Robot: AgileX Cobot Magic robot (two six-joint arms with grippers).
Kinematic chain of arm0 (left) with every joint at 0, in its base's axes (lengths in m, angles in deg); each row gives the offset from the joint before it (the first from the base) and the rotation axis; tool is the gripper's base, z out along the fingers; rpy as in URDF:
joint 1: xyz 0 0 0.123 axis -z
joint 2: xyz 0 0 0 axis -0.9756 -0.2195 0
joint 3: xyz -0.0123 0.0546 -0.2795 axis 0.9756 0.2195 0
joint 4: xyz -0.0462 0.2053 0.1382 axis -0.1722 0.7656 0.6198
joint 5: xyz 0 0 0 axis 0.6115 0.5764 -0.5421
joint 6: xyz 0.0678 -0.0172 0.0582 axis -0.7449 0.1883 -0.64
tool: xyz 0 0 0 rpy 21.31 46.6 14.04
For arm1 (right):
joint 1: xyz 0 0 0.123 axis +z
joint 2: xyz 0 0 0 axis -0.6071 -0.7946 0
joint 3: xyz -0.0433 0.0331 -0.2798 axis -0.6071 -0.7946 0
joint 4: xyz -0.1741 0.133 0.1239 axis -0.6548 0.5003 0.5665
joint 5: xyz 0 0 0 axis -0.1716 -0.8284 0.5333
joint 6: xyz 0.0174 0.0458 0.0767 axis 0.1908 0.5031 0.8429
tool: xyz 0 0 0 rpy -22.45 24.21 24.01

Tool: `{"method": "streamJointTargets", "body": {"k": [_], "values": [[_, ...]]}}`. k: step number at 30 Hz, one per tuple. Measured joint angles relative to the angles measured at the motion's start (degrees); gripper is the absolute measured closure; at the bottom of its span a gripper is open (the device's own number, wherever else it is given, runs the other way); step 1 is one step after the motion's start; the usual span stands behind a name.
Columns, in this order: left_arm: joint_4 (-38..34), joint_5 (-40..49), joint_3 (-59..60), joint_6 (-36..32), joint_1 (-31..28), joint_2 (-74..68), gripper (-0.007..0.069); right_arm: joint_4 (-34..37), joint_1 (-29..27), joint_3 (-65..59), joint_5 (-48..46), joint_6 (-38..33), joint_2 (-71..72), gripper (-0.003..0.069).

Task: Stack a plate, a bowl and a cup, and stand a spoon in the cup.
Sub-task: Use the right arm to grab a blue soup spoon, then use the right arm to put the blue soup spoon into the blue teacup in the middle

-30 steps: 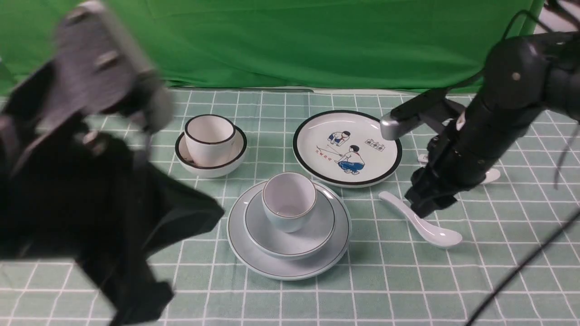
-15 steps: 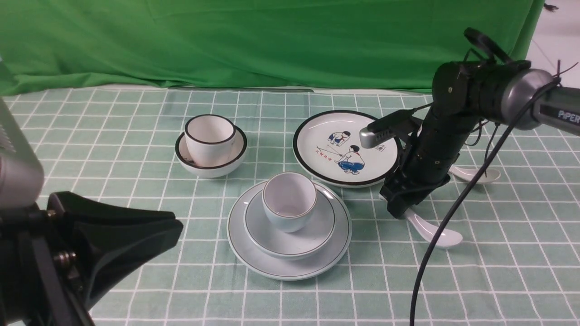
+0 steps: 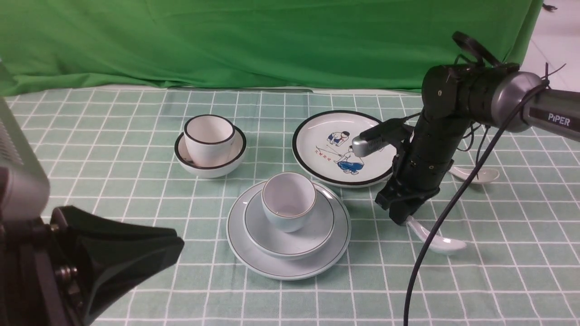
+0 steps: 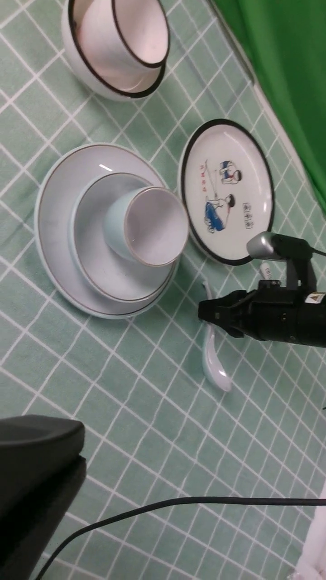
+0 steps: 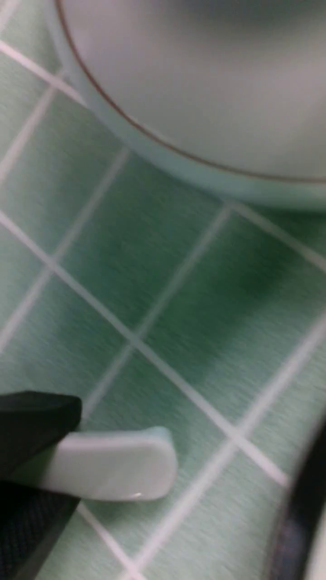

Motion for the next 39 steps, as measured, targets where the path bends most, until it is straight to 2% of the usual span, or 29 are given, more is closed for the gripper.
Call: {"method": "streamJointTargets", "body": {"k": [2, 5, 7, 9, 11, 14, 17, 19, 25, 31, 39], "values": [[0.2, 0.7, 0.0, 0.0, 0.0, 0.0, 0.0615, 1.0, 0.1, -1.8, 0.2, 0.4, 2.4, 0.0491], [0.4, 1.1, 0.0, 0.0, 0.0, 0.0, 0.0615, 3.5, 1.1, -8.3, 5.9, 0.5, 10.6, 0.0491], [0.5, 1.1, 0.0, -0.4, 0.0, 0.0, 0.0615, 9.8, 4.2, -19.7, 20.7, -1.3, 20.4, 0.0491], [0.5, 1.1, 0.0, -0.7, 0.0, 0.0, 0.0615, 17.6, 10.2, -30.1, 42.2, -5.4, 27.6, 0.0491], [0.5, 1.1, 0.0, -0.9, 0.0, 0.0, 0.0615, 22.0, 17.9, -39.7, 64.2, -7.7, 31.9, 0.0491], [0.5, 1.1, 0.0, -1.3, 0.0, 0.0, 0.0615, 20.7, 27.2, -46.2, 87.6, -6.5, 32.6, 0.0491], [0.5, 1.1, 0.0, -1.3, 0.0, 0.0, 0.0615, 14.3, 30.8, -46.9, 97.2, -1.2, 31.1, 0.0491], [0.5, 1.1, 0.0, -1.3, 0.0, 0.0, 0.0615, 9.6, 31.1, -46.9, 104.2, 3.8, 29.1, 0.0491], [0.6, 1.5, 0.0, -1.3, 0.0, 0.0, 0.0615, -1.2, 26.6, -46.0, 110.1, 17.0, 22.7, 0.0491], [0.6, 1.5, 0.0, -1.3, 0.0, 0.0, 0.0615, -4.7, 23.0, -43.2, 111.1, 22.1, 18.2, 0.0491], [0.6, 1.5, 0.0, -1.2, 0.0, 0.0, 0.0615, -8.6, 21.2, -40.5, 111.7, 27.9, 13.6, 0.0491]]}}
